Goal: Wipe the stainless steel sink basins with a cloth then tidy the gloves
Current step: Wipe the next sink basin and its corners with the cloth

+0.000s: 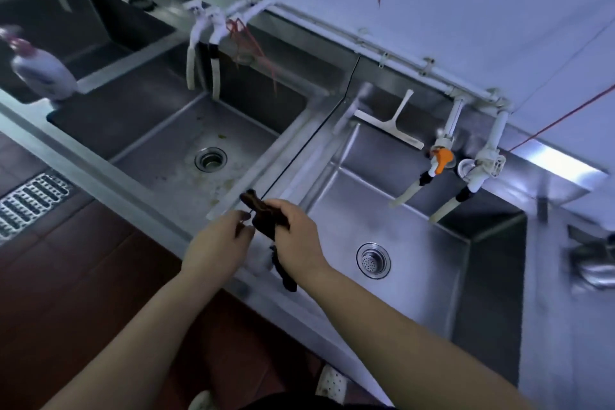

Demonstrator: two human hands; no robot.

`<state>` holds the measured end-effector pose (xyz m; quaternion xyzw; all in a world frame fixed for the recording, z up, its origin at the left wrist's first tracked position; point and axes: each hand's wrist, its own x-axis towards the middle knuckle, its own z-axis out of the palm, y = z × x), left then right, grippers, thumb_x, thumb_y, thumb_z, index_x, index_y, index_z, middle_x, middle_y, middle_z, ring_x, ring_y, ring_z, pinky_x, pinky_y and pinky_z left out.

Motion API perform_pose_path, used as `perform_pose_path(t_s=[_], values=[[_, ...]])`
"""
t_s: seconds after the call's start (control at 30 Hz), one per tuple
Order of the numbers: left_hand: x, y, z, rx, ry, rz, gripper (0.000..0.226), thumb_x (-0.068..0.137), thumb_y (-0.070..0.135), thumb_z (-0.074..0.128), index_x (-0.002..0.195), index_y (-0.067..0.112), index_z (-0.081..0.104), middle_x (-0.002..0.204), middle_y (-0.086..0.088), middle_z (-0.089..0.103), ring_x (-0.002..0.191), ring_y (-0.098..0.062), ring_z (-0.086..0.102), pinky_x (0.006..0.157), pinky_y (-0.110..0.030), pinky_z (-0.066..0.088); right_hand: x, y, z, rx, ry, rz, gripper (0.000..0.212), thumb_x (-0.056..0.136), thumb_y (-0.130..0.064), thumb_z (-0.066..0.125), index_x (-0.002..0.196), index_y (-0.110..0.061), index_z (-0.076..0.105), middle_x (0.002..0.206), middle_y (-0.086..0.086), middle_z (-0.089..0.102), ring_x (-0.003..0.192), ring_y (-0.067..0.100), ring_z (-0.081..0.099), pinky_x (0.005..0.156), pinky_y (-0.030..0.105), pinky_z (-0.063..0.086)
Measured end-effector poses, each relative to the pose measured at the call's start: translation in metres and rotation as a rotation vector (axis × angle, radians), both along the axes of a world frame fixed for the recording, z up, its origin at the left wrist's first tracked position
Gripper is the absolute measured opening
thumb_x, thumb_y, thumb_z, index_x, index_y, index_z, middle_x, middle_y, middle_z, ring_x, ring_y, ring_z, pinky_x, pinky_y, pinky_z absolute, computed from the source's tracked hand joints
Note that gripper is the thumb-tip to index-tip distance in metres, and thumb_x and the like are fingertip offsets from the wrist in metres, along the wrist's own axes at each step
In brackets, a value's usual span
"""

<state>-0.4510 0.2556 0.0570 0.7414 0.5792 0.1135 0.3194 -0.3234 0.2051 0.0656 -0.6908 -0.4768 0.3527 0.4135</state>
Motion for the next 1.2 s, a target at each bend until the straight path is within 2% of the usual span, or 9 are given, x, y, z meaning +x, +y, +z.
perform_pose_path(t_s=[0.13,0.23,0.4,0.6,0.77,0.87,0.97,1.07,1.2], values=[[-0.061,0.036,0.020,-0.105,-0.369,0.147,0.025,0.096,0.028,0.048,0.118,0.021,0.060,0.098,-0.001,0.067,0.094,-0.021,0.062,0.077,-0.035,0.047,-0.066,0.036,0.027,0.087,-0.026,0.045,0.047,0.086,0.006,0.040,0.123,-0.015,0.059,0.118,0.007,0.062,0.112,0.019,0.058,0.099,0.040,0.046],[-0.099,0.063,0.039,-0.219,-0.681,0.284,0.024,0.099,0.026,0.041,0.099,0.018,0.064,0.092,-0.001,0.068,0.083,-0.015,0.066,0.073,-0.033,0.050,-0.109,0.062,0.039,0.203,-0.139,0.097,0.043,0.084,0.006,0.044,0.121,-0.012,0.059,0.114,0.008,0.063,0.108,0.018,0.057,0.098,0.036,0.045],[-0.137,0.107,0.064,-0.354,-0.848,0.379,0.023,0.098,0.032,0.045,0.090,0.020,0.063,0.090,-0.006,0.067,0.080,-0.018,0.068,0.065,-0.027,0.053,-0.155,0.097,0.054,0.276,-0.298,0.144,0.037,0.085,0.004,0.045,0.116,-0.008,0.060,0.113,0.009,0.063,0.104,0.016,0.053,0.090,0.017,0.037],[-0.150,0.158,0.077,-0.399,-1.041,0.420,0.017,0.091,0.028,0.059,0.092,0.013,0.068,0.082,-0.006,0.073,0.074,-0.018,0.072,0.057,-0.026,0.055,-0.169,0.141,0.052,0.379,-0.521,0.240,0.037,0.090,0.006,0.049,0.125,-0.001,0.057,0.136,0.016,0.050,0.126,0.028,0.045,0.108,0.036,0.036],[-0.143,0.211,0.078,-0.262,-0.962,0.413,0.009,0.088,0.019,0.063,0.096,0.020,0.064,0.088,-0.004,0.072,0.083,-0.018,0.070,0.063,-0.027,0.055,-0.165,0.192,0.042,0.517,-0.609,0.267,0.039,0.090,0.000,0.057,0.129,-0.003,0.055,0.141,0.016,0.045,0.129,0.030,0.042,0.110,0.036,0.034],[-0.141,0.246,0.080,-0.216,-0.911,0.397,0.010,0.090,0.017,0.059,0.095,0.024,0.063,0.094,-0.003,0.070,0.089,-0.016,0.067,0.072,-0.029,0.053,-0.154,0.225,0.034,0.476,-0.656,0.341,0.052,0.087,-0.019,0.063,0.136,-0.010,0.048,0.147,0.013,0.037,0.134,0.029,0.035,0.113,0.036,0.030],[-0.142,0.280,0.082,-0.194,-0.819,0.352,0.010,0.093,0.016,0.056,0.098,0.023,0.060,0.093,-0.005,0.070,0.084,-0.018,0.069,0.068,-0.033,0.056,-0.140,0.256,0.027,0.435,-0.676,0.333,0.059,0.085,-0.034,0.063,0.137,-0.014,0.046,0.148,0.009,0.036,0.133,0.025,0.035,0.111,0.033,0.029],[-0.144,0.311,0.082,-0.149,-0.784,0.318,0.011,0.094,0.011,0.054,0.100,0.018,0.059,0.087,-0.004,0.068,0.067,-0.009,0.068,0.049,-0.019,0.051,-0.127,0.290,0.025,0.367,-0.565,0.221,0.057,0.086,-0.030,0.061,0.137,-0.013,0.045,0.146,0.005,0.039,0.133,0.016,0.032,0.112,0.032,0.030],[-0.150,0.345,0.076,-0.168,-0.700,0.244,0.016,0.091,0.011,0.057,0.089,0.027,0.059,0.086,0.001,0.068,0.076,-0.010,0.066,0.056,-0.018,0.049,-0.115,0.334,0.021,0.200,-0.283,0.071,0.065,0.084,-0.020,0.065,0.142,-0.017,0.035,0.144,0.000,0.037,0.131,0.008,0.031,0.109,0.023,0.027]])
